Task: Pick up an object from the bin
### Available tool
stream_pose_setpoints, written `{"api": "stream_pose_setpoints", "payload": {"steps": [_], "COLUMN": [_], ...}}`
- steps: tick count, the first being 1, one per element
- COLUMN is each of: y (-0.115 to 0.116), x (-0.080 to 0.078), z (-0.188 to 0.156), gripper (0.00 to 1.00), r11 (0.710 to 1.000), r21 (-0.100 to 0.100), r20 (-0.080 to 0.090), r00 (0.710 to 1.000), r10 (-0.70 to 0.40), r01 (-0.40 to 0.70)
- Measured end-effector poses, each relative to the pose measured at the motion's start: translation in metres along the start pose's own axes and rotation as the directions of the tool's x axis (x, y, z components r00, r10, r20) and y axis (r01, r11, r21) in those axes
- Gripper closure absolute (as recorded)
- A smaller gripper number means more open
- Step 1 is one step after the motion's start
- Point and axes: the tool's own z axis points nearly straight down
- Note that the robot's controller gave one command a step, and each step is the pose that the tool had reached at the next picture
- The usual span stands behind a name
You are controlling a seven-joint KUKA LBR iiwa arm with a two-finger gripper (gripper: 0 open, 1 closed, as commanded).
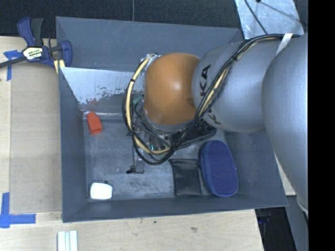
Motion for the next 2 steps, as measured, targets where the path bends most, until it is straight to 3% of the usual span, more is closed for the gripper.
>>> {"api": "stream_pose_setpoints", "payload": {"steps": [1,2], "y": [0.074,0.084], "x": [0.048,0.054], "z": [0.076,0.045], "gripper": [0.00,0.00], "r11": [0.941,0.926], "r21": [-0.001,0.000], "r20": [0.012,0.012], "r00": [0.941,0.926], "r10": [-0.339,-0.377], "r01": [0.339,0.377]}}
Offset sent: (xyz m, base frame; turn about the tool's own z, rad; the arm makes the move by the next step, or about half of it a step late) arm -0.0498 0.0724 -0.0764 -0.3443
